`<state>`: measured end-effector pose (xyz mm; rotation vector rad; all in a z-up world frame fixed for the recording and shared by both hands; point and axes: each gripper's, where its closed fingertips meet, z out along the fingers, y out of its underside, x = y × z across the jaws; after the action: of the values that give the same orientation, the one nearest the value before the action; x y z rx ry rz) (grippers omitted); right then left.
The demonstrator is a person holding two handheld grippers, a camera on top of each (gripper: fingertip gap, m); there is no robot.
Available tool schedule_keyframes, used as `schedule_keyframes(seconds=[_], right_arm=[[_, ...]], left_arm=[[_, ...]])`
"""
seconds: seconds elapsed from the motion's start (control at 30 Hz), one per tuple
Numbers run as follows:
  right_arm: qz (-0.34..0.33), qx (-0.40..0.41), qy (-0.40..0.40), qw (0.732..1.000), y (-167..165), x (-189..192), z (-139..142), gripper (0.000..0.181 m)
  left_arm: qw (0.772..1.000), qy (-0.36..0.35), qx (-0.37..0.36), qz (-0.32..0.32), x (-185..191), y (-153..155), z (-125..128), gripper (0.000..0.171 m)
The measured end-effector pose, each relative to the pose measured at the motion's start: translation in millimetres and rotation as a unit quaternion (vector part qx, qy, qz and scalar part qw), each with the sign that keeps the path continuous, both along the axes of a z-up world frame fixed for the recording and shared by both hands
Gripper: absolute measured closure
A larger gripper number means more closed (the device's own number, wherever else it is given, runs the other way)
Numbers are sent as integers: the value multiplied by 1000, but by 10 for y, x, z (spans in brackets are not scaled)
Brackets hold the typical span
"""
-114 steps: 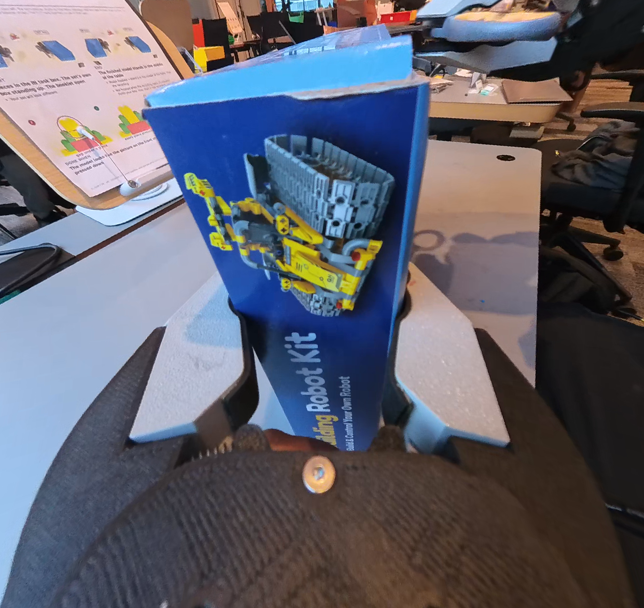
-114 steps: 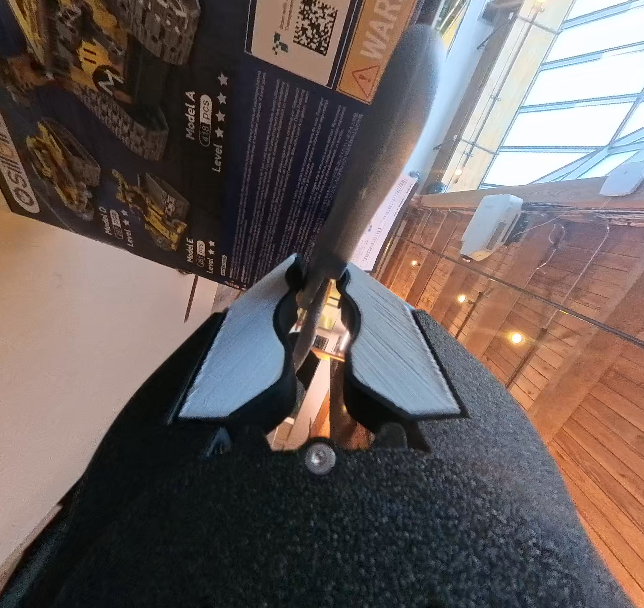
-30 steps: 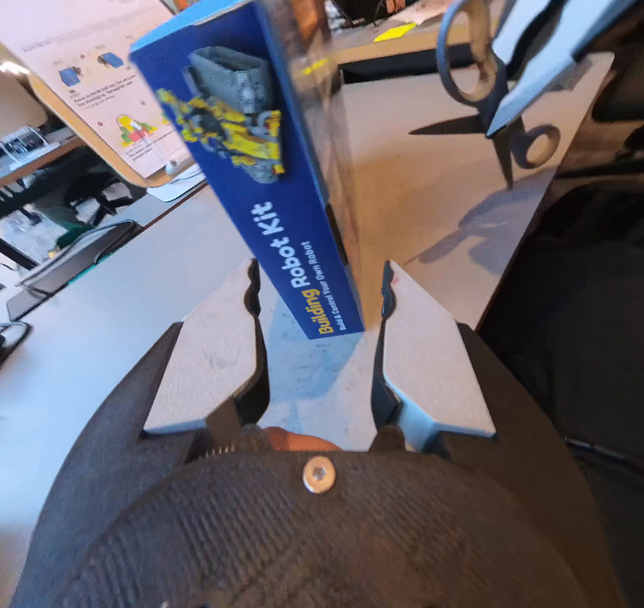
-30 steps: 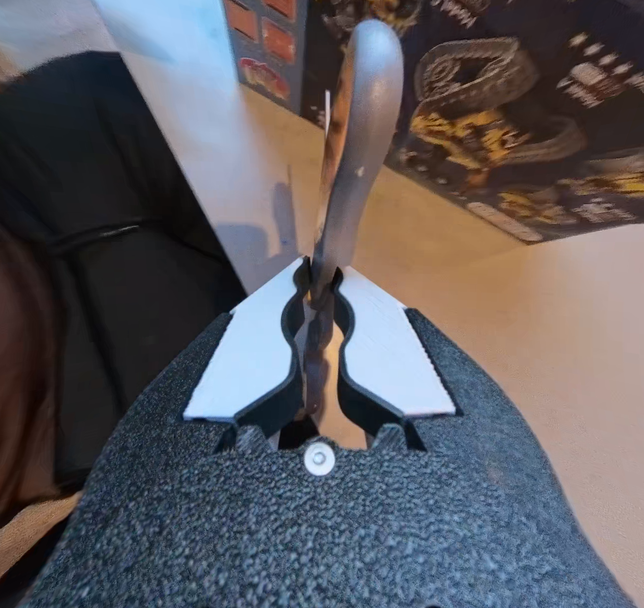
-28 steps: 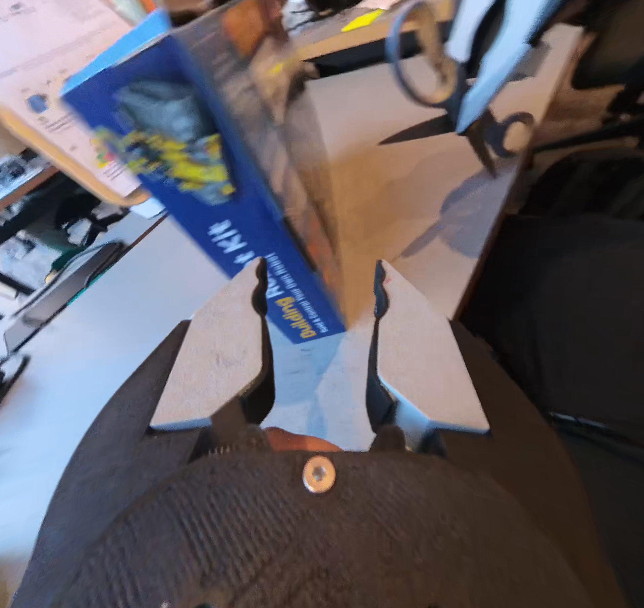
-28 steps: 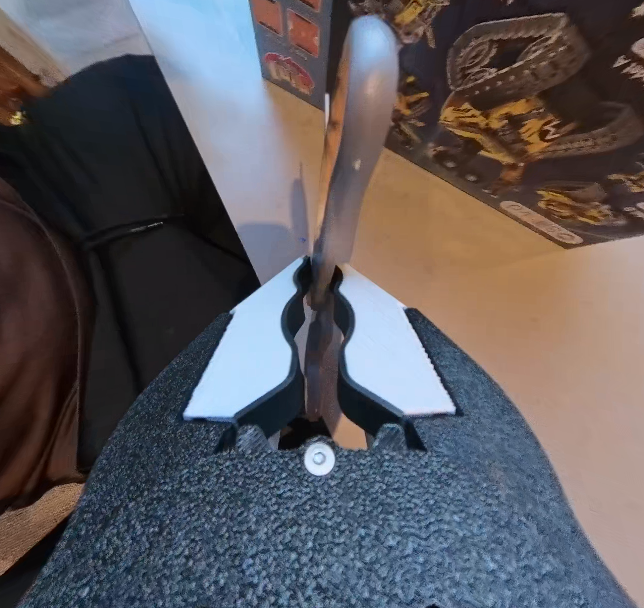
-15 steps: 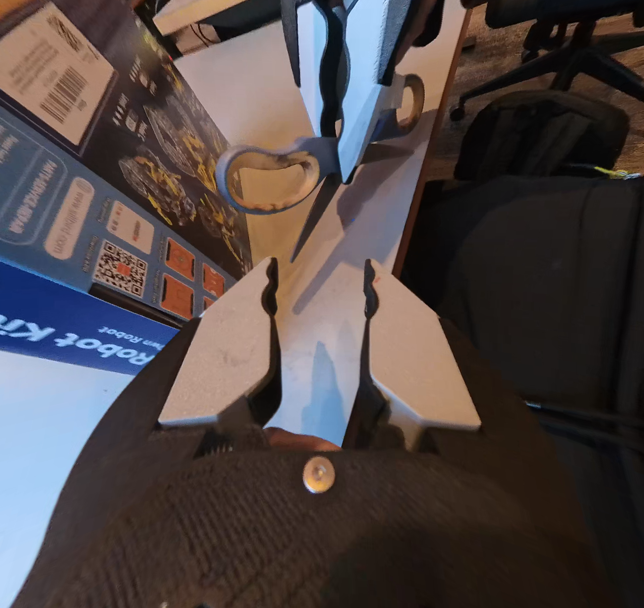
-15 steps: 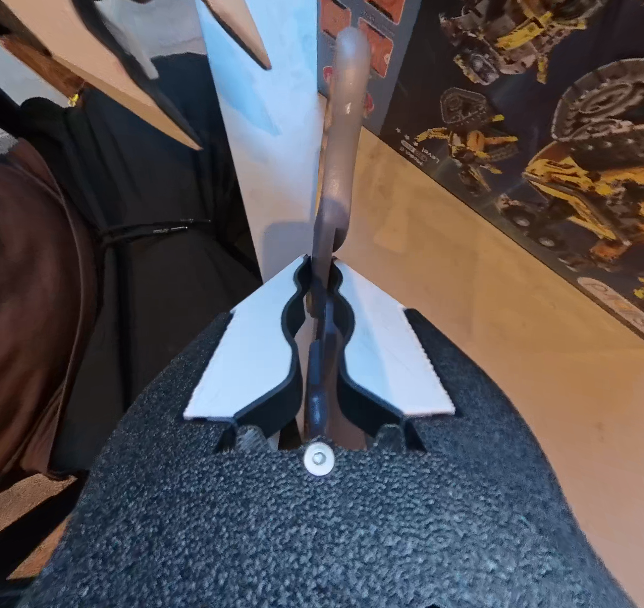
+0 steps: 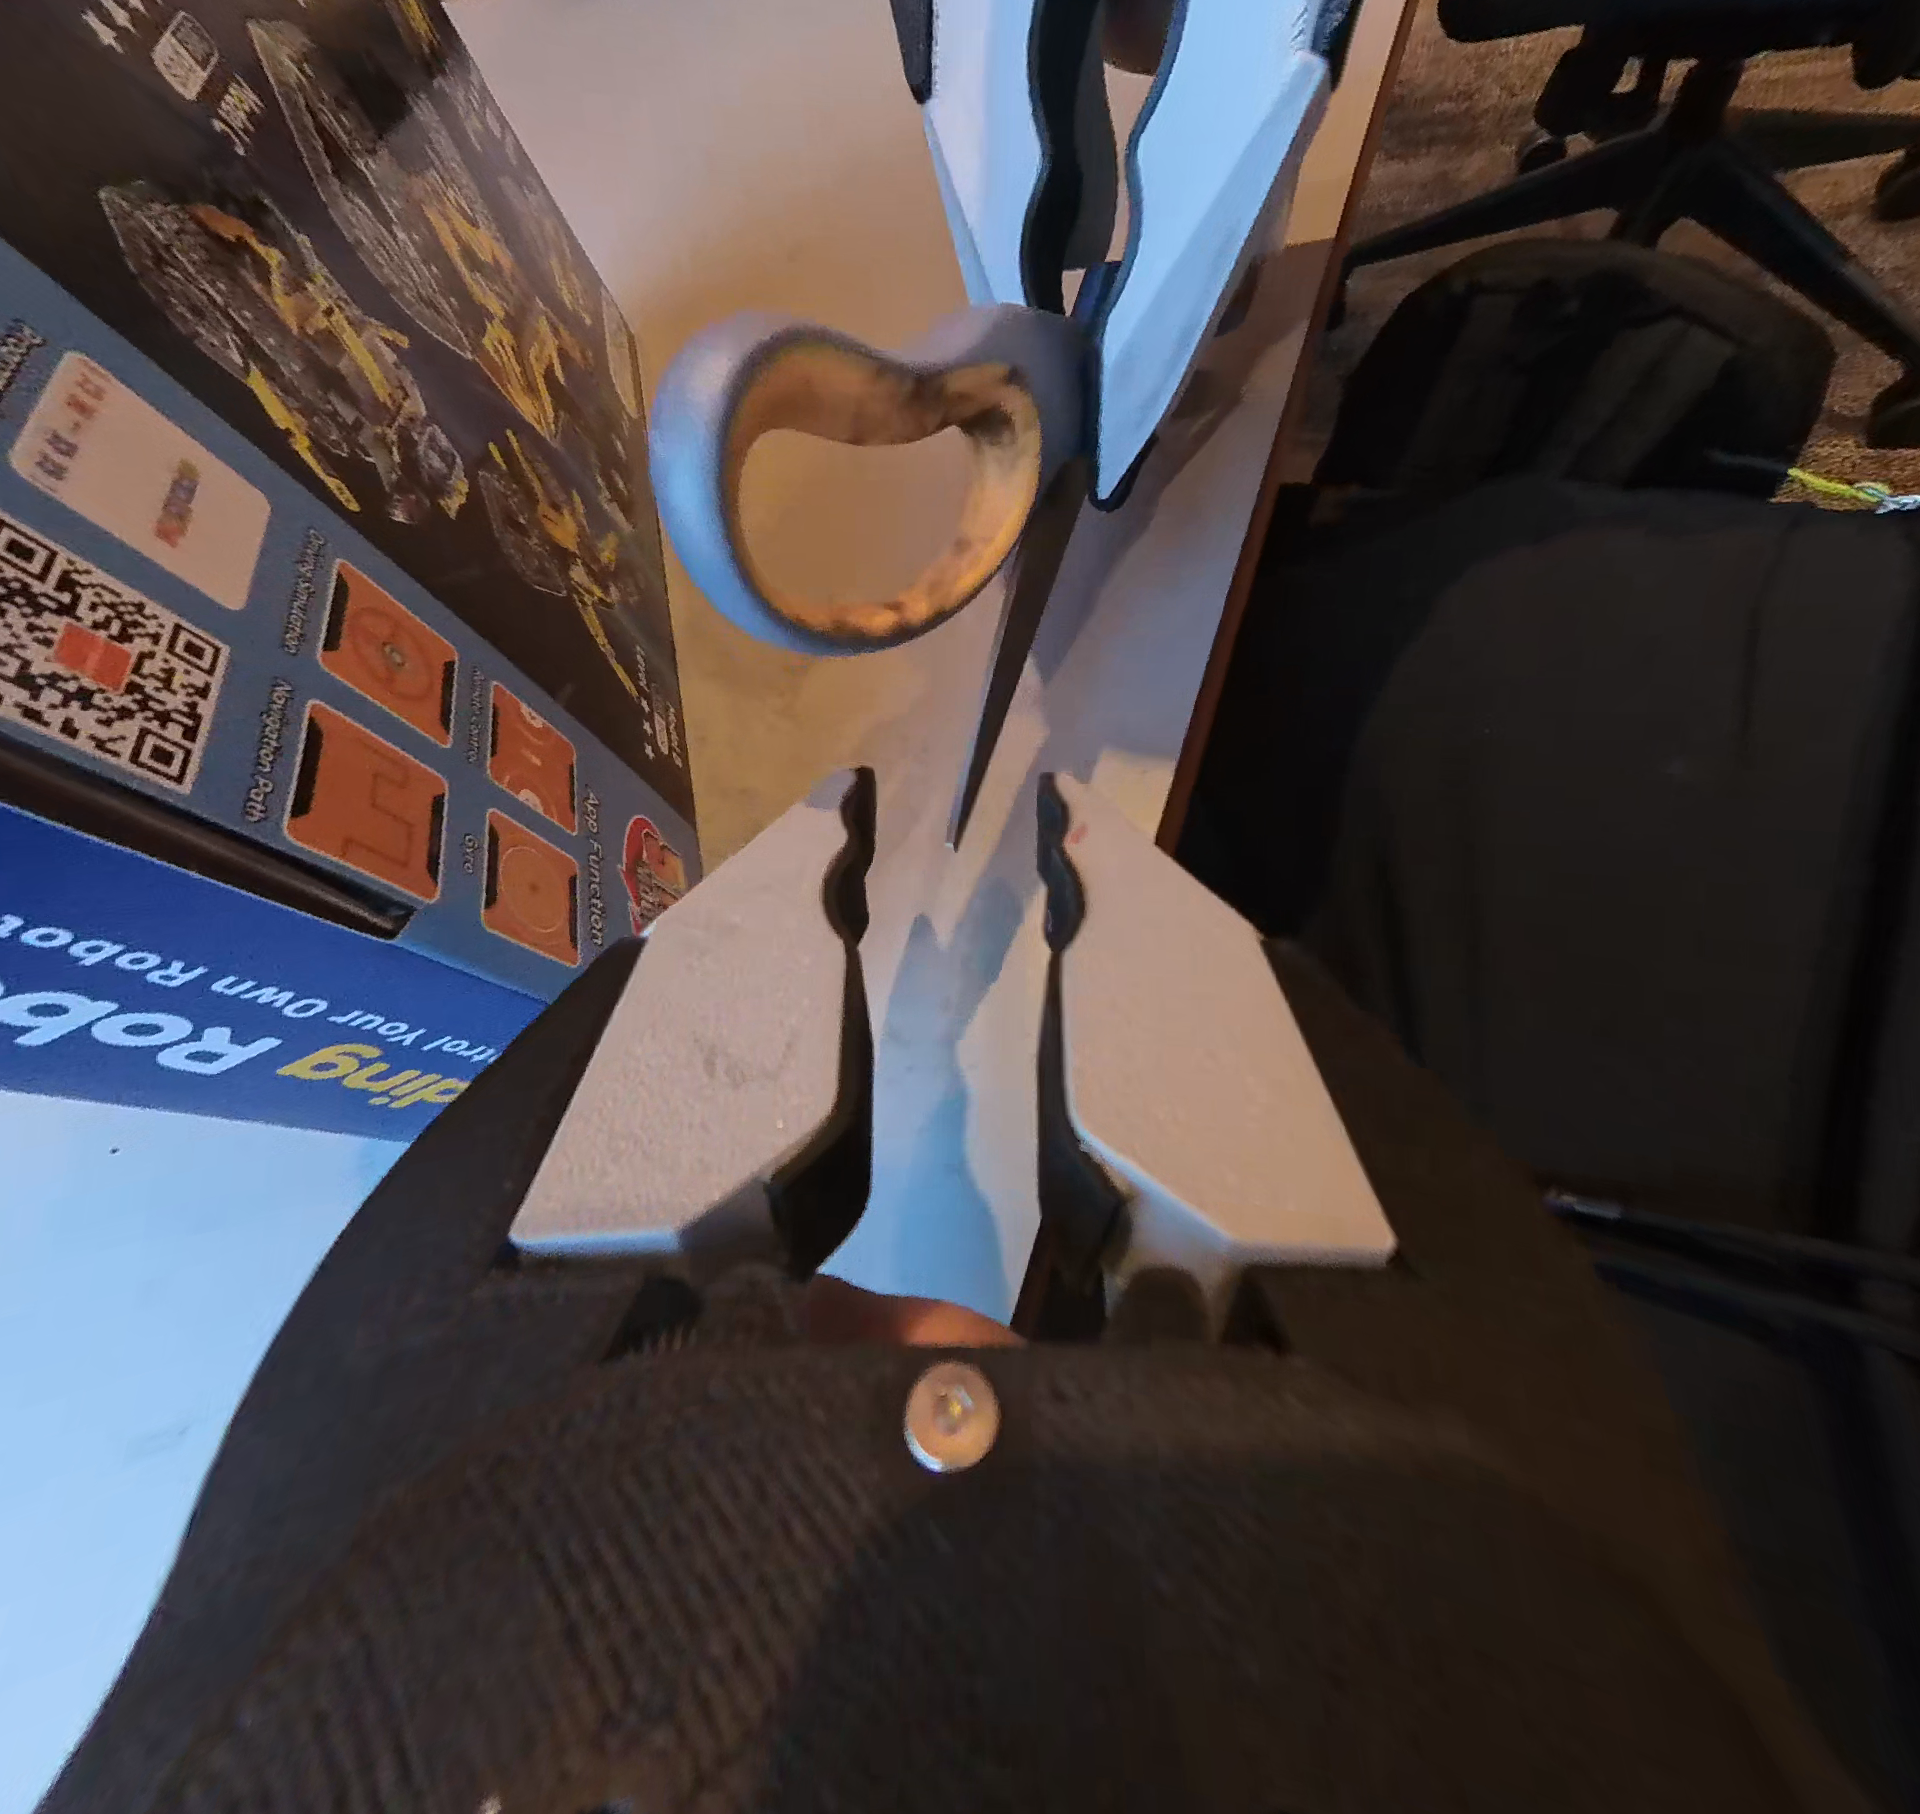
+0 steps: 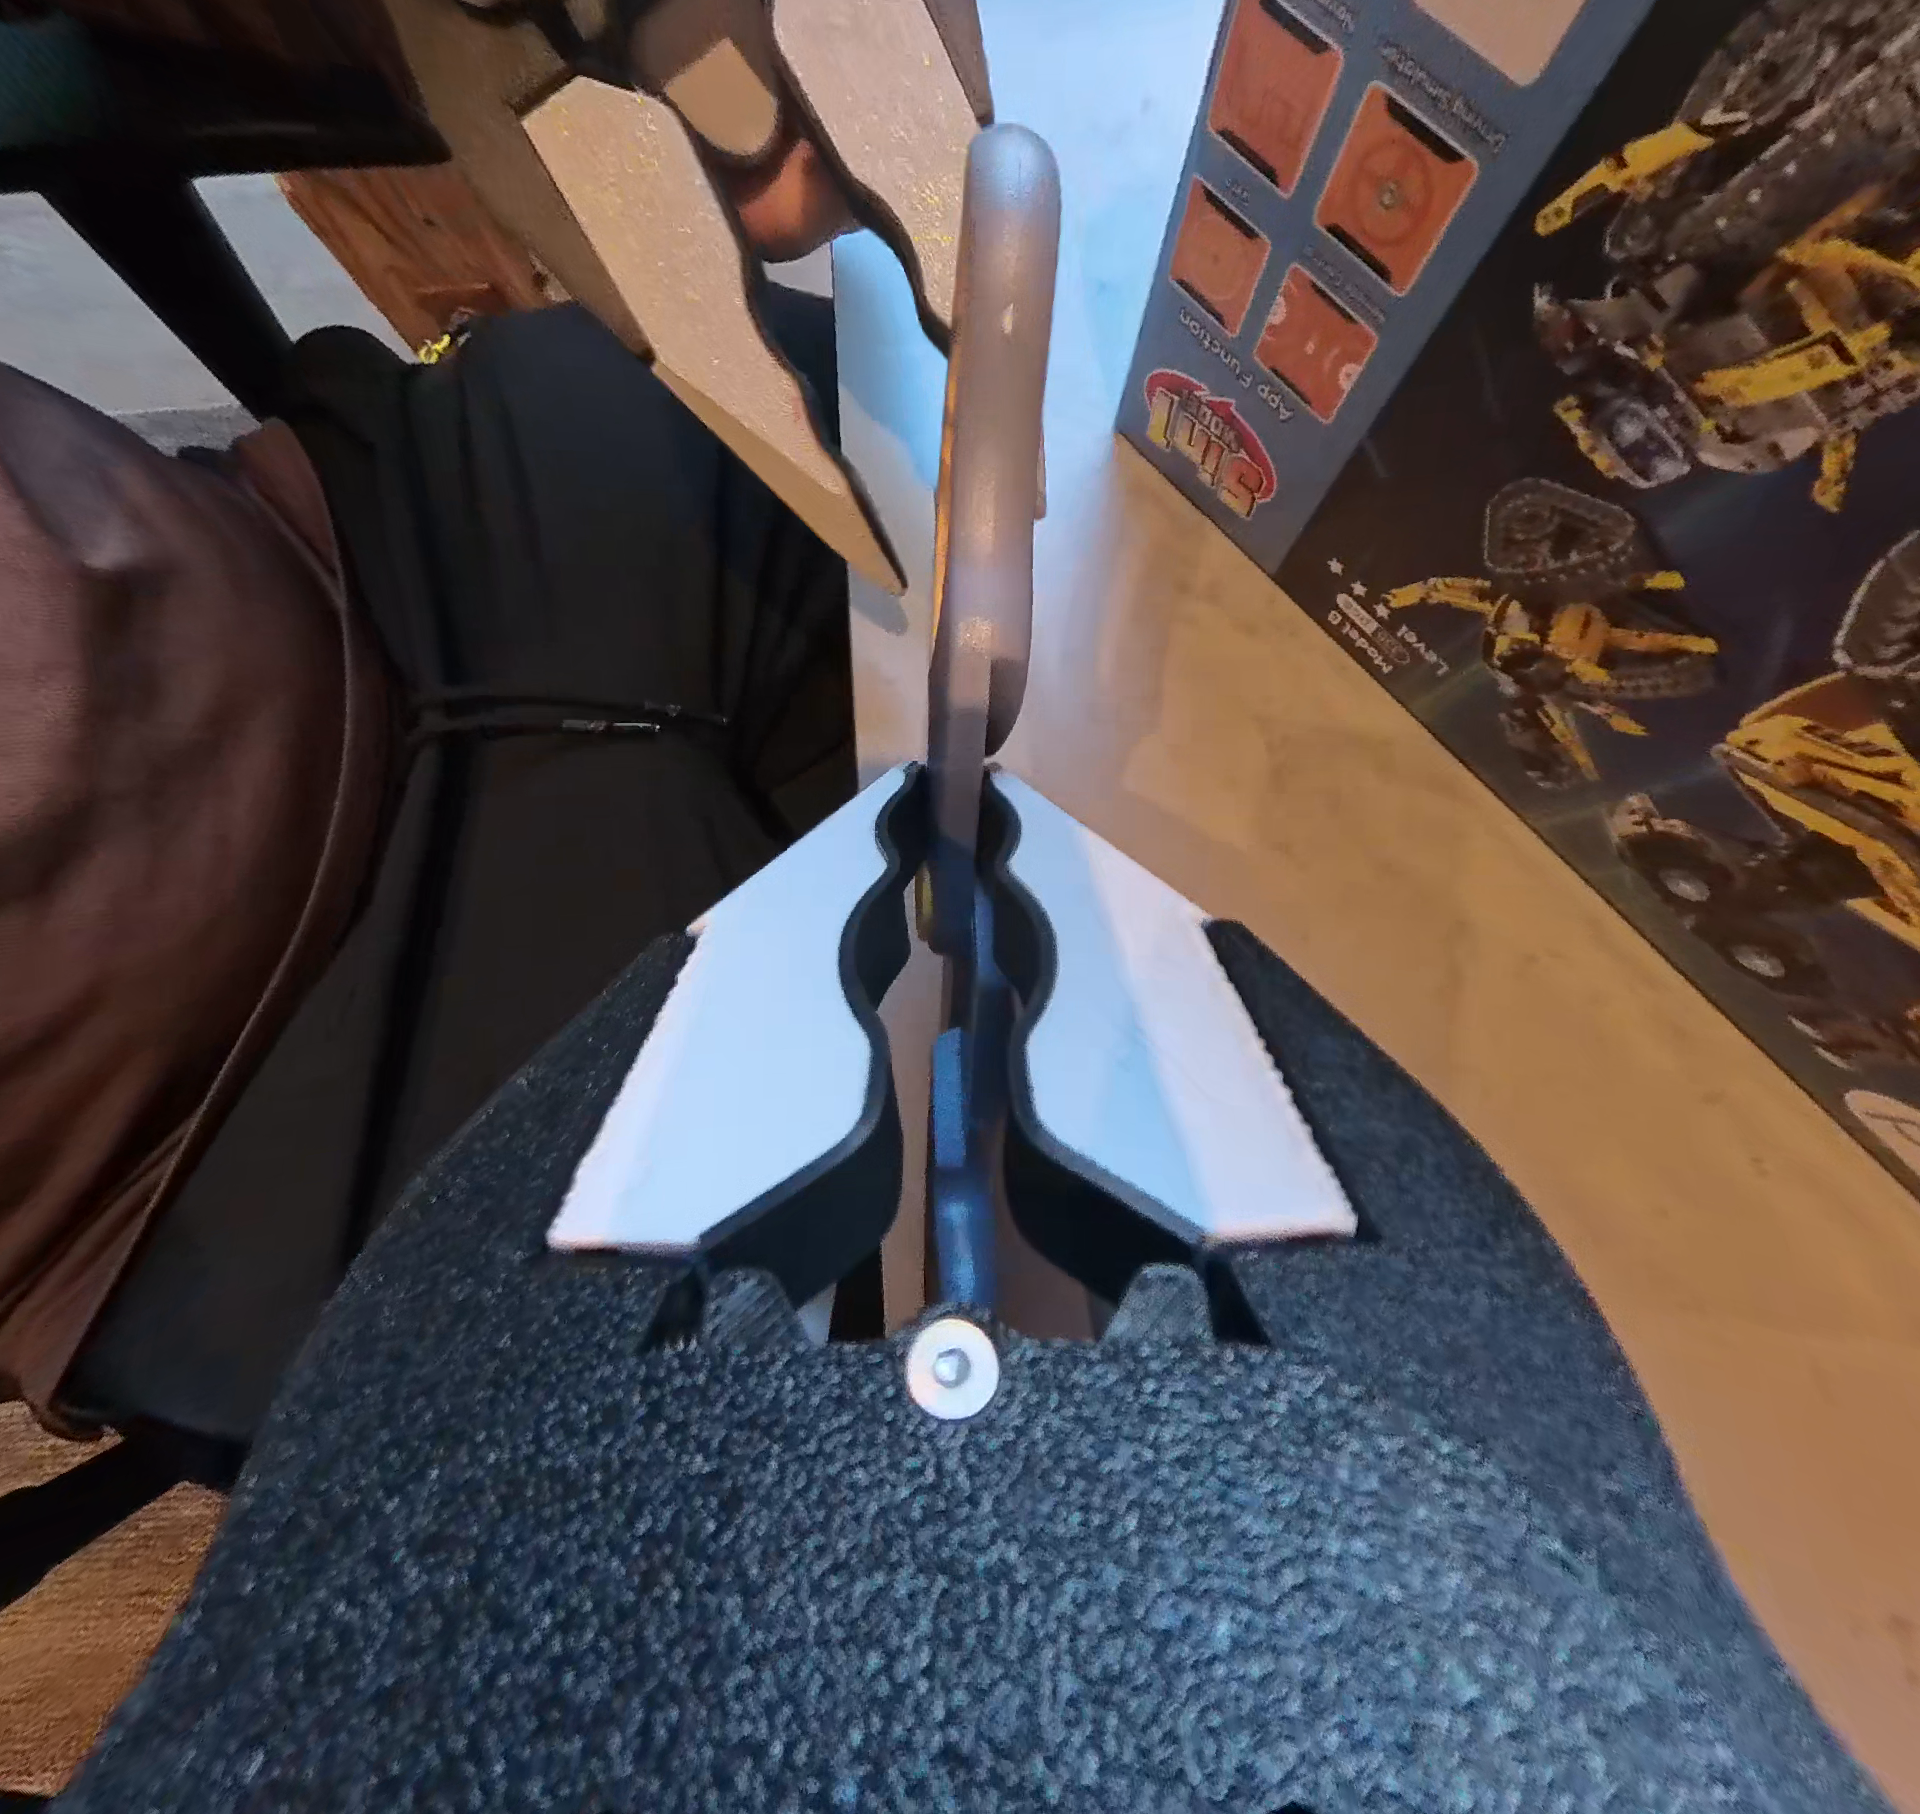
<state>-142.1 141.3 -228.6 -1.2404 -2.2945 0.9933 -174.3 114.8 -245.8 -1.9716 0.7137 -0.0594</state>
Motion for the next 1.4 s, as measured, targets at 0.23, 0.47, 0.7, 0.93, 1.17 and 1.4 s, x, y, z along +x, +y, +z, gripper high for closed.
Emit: schedule_keyframes(seconds=[0.23,0.47,0.7,0.93,1.17,1.4], right_arm=[[28,-4,18,999,-124,39,56,174],[4,-27,60,998,-63,76,209,170],[-131,-10,111,985,319,60,349,140],[-169,-175,201,949,-65,439,578,177],[-277,-421,141,852,-163,31,215,145],[-272,-590,220,728,46,-160,392,159]], left_arm=[[998,-43,-10,-38,164,-34,4,169],[991,-122,19,-58,291,-58,272,171],[988,-149,32,-10,249,63,318,171],[975,-215,42,31,244,151,406,171],[960,-277,34,36,311,218,478,171],[938,-341,26,58,213,236,465,171]])
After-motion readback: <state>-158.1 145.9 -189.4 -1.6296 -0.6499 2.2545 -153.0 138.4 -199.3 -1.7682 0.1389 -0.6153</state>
